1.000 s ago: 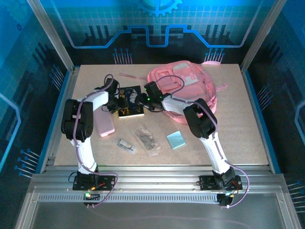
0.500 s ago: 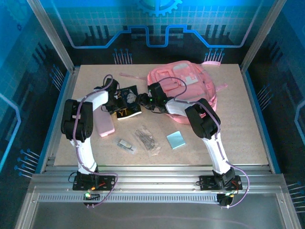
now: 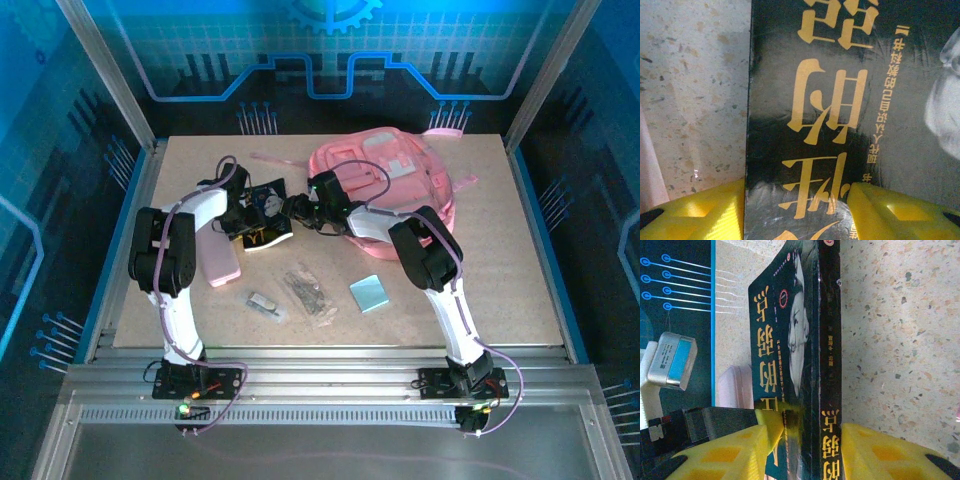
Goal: Pack the student bag
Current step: Pick up the book from the top-center of the table.
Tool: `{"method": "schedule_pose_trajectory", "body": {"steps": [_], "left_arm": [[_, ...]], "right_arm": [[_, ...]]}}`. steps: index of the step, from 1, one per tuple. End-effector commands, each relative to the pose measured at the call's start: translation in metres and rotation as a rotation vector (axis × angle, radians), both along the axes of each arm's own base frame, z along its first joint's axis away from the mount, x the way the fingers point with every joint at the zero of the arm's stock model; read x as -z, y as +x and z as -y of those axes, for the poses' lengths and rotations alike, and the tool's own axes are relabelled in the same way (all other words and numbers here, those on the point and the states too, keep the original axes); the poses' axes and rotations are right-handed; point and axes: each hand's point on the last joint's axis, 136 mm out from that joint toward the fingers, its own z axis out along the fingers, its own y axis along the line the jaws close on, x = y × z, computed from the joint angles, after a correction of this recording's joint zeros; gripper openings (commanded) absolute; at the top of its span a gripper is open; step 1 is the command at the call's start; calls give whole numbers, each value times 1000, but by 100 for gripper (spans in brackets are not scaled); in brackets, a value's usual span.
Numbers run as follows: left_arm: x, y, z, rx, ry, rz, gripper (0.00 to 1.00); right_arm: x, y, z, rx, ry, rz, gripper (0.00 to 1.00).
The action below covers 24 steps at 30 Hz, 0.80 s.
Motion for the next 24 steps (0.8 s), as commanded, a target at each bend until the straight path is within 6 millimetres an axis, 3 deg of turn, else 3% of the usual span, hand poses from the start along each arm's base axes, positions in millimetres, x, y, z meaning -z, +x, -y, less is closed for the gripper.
{"method": "schedule_pose_trajectory", "body": {"steps": [1, 11, 14, 24], "left_arm": [[13, -3, 36, 49, -119, -39, 55], [14, -4, 45, 48, -150, -33, 55], [12, -4, 45, 49, -153, -30, 56], [13, -4, 47, 48, -162, -25, 56]], "right_arm": [[-13, -64, -61, -257, 84, -47, 43], [-12, -77, -67, -364, -123, 34, 37], [10, -78, -66, -372, -181, -11, 36], [40, -87, -74, -414, -233, -68, 35]]}}
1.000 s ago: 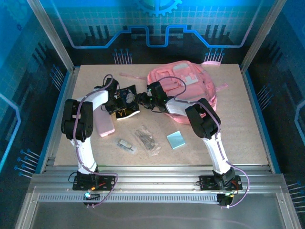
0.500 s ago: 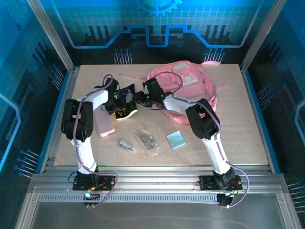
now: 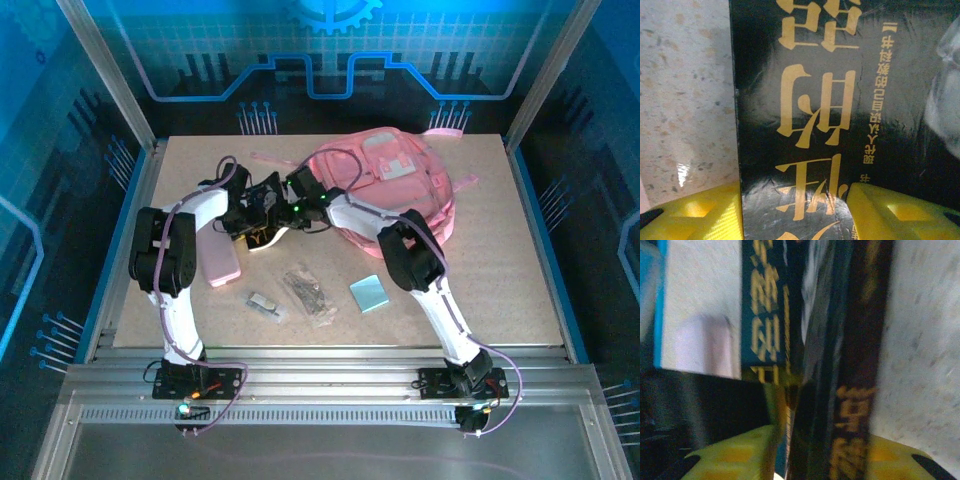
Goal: Pack the student bag
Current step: Pick up the book from the top-center of the table, then open the student bag at the top-center of the table.
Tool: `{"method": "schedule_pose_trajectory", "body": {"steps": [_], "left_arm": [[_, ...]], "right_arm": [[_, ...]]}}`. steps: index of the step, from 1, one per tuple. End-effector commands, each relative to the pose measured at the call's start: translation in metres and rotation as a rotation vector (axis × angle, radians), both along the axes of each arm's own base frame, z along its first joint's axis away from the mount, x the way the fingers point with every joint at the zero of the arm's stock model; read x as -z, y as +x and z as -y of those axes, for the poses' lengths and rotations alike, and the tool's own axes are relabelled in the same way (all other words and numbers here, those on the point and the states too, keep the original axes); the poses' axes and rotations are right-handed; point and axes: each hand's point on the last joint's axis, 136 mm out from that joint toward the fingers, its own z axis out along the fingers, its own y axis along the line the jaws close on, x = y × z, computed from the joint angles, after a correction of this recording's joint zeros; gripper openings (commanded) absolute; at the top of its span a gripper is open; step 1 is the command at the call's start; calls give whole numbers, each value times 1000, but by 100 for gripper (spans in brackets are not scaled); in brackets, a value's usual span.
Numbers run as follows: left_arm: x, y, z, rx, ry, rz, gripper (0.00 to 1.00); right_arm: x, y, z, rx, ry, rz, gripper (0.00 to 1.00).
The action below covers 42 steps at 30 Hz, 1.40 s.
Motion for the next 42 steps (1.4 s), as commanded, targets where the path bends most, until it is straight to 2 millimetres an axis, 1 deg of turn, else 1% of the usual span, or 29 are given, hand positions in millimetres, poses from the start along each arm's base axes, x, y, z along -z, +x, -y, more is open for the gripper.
{"method": "schedule_pose_trajectory", "body": {"steps": [1, 3, 4, 7, 10, 12, 13, 14, 15, 16, 17, 18, 19, 21, 24, 25, 28, 31, 33, 36, 37, 39, 42], "left_arm": [[12, -4, 42, 57, -144, -21, 56], [12, -4, 42, 60, -142, -21, 56], [12, -4, 42, 60, -140, -21, 56], [9, -4, 40, 59, -135, -15, 56], [-4, 0, 40, 62, -134, 17, 63], [-22, 6, 41, 62, -143, 61, 70], [-32, 9, 42, 63, -149, 85, 72], [-46, 12, 43, 61, -159, 118, 75], [-61, 16, 45, 63, -173, 155, 82], [-74, 19, 47, 65, -189, 187, 86], [-90, 22, 50, 67, -212, 225, 88], [-106, 26, 55, 72, -245, 265, 93], [-119, 28, 60, 74, -276, 300, 94], [-146, 33, 72, 94, -342, 372, 94], [-174, 33, 93, 159, -358, 456, 94], [-181, 32, 100, 187, -355, 478, 94], [-196, 26, 136, 310, -335, 550, 93], [-196, 18, 176, 451, -290, 586, 93], [-190, 13, 204, 541, -269, 584, 93], [-184, 7, 242, 663, -234, 599, 92], [-182, 5, 253, 697, -222, 604, 92], [-177, 0, 282, 784, -202, 615, 92], [-169, -7, 321, 904, -168, 623, 92]], "right_arm": [[23, -63, -40, -177, 16, -116, 33], [21, -62, -40, -177, 22, -107, 27], [18, -61, -39, -175, 20, -98, 25], [3, -54, -32, -153, 26, -61, 19], [-18, -47, -23, -146, 65, -43, 10], [-39, -43, -15, -158, 96, -20, 2], [-53, -41, -9, -163, 107, -3, 0], [-61, -41, -3, -167, 109, 11, 0], [-73, -41, 5, -174, 116, 30, 0], [-82, -41, 10, -179, 122, 44, 0], [-95, -44, 19, -190, 133, 61, 0], [-106, -45, 29, -194, 136, 73, 0], [-115, -48, 37, -197, 136, 88, 0], [-133, -54, 63, -193, 116, 112, 0], [-155, -63, 106, -157, 85, 142, 0], [-161, -64, 121, -135, 81, 147, 0], [-176, -70, 174, -41, 43, 156, 0], [-187, -73, 232, 87, -2, 175, 0], [-190, -75, 275, 193, -24, 178, 0], [-195, -81, 334, 340, -59, 193, 0], [-197, -83, 351, 386, -73, 198, 0], [-198, -88, 387, 483, -103, 207, 0], [-198, -99, 433, 618, -159, 213, 0]]}}
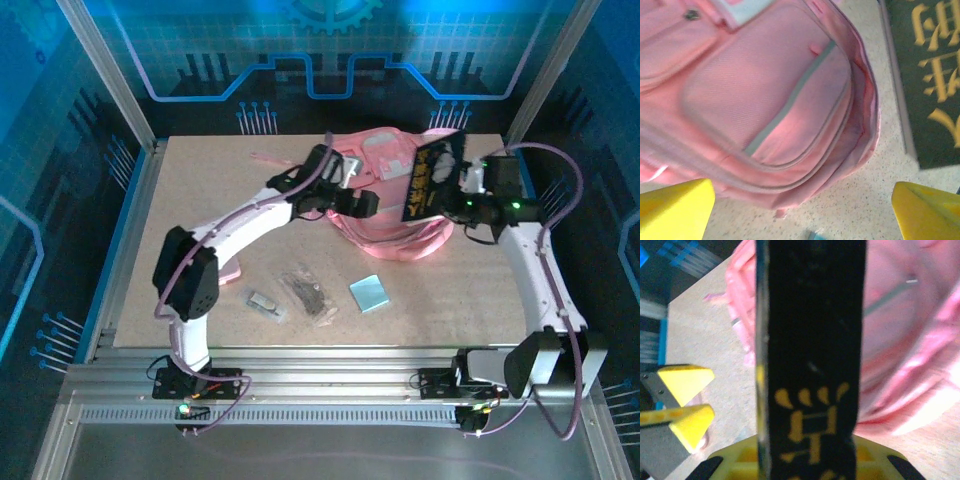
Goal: Pack the student bag
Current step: Open the student bag at the top-center of the table.
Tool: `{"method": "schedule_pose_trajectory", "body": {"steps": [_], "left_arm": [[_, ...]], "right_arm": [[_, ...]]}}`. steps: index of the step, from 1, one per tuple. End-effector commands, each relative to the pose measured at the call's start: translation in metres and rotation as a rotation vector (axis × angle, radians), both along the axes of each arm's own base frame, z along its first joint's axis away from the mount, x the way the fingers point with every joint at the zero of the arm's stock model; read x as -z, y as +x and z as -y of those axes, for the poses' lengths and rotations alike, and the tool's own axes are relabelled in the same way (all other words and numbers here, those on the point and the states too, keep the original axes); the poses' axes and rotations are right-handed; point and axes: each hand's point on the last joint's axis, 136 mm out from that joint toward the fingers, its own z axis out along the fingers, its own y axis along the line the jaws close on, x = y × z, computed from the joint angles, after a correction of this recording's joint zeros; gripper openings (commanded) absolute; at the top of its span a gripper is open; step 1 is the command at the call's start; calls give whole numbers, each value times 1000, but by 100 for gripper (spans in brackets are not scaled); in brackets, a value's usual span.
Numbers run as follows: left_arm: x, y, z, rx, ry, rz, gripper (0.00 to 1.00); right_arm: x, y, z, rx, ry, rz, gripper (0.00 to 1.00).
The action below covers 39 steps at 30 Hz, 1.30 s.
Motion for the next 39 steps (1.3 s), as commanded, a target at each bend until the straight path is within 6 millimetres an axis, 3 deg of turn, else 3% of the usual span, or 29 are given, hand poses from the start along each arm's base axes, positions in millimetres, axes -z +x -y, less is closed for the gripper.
{"method": "schedule_pose_trajectory", "body": {"steps": [1, 5, 12, 15, 21, 23, 26, 27, 29, 32, 33, 34, 36, 39], "left_arm": [[6, -3, 35, 120, 101, 99, 92], [28, -10, 81, 233, 163, 138, 91], [71, -12, 130, 325, 243, 136, 78], [86, -10, 139, 335, 258, 123, 69], [113, 2, 134, 292, 322, 116, 52], [117, 5, 134, 282, 327, 110, 37], [109, 9, 132, 250, 302, 94, 6], [103, 9, 131, 241, 287, 89, 1], [85, 12, 129, 215, 242, 76, 4], [55, 10, 129, 203, 162, 61, 25], [48, 11, 129, 199, 138, 61, 28], [43, 11, 129, 198, 114, 53, 26], [41, 13, 129, 193, 83, 35, 0], [46, 19, 125, 171, 70, 2, 0]], "right_arm": [[-9, -17, 41, 107, -72, 36, 0], [-9, -29, 77, 232, -94, 53, 0], [-3, -36, 93, 295, -46, 67, 0], [0, -39, 94, 305, -46, 67, 0], [0, -42, 85, 279, -3, 91, 0], [-3, -42, 83, 272, 2, 100, 0], [-7, -43, 83, 268, -4, 110, 0], [-8, -43, 82, 265, -4, 112, 0], [-6, -43, 82, 261, 0, 109, 0], [-1, -44, 80, 256, 7, 96, 0], [0, -44, 80, 254, 10, 91, 0], [2, -44, 80, 253, 13, 89, 0], [2, -44, 79, 253, 16, 88, 0], [3, -44, 77, 249, 25, 90, 0]]}}
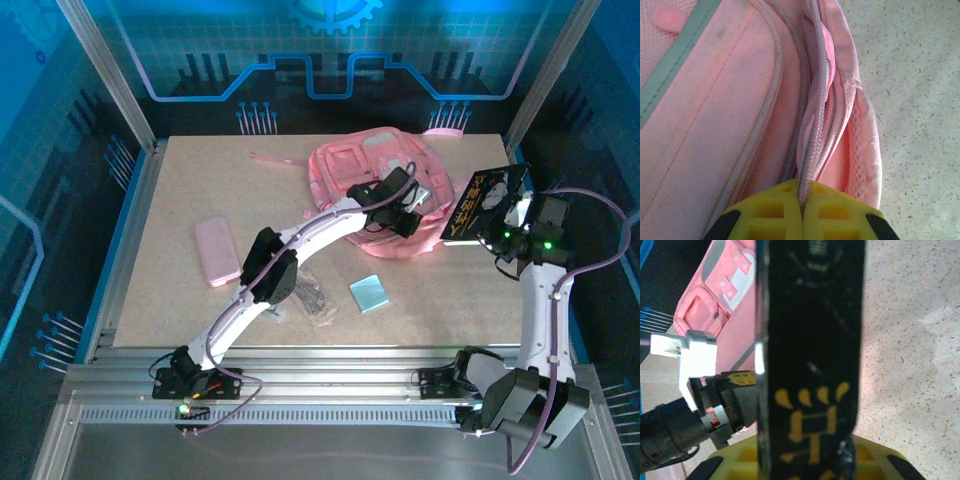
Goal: Pack the student bag
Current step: Open the student bag at the top-center of the table.
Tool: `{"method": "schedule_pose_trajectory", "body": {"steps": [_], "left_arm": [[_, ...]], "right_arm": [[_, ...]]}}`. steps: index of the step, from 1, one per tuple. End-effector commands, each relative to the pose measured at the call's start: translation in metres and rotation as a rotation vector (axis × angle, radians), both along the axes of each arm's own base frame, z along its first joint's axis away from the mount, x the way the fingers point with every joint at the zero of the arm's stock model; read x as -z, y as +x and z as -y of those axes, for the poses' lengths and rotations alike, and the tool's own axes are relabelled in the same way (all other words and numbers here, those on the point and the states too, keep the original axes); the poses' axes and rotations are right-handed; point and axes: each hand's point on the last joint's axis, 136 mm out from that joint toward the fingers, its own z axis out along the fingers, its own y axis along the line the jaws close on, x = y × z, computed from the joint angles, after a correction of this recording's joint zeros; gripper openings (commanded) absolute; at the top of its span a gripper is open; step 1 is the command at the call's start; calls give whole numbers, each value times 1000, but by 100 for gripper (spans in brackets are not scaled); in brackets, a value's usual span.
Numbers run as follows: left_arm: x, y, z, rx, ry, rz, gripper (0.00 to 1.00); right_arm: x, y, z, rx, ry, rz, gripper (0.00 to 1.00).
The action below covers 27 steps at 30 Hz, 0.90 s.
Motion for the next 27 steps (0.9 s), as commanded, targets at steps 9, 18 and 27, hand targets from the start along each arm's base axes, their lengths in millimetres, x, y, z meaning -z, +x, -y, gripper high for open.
{"method": "schedule_pose_trajectory", "body": {"steps": [9, 18, 27], "left_arm": [[-94, 36, -29, -125, -301, -118, 0], [-107, 36, -27, -102, -377, -173, 0], [-86, 31, -24, -73, -368, -225, 0]], "right_arm": [[-13, 2, -12, -70, 45, 75, 0], [-8, 0, -18, -75, 80, 69, 0], [10, -1, -29, -100, 109, 37, 0]]}}
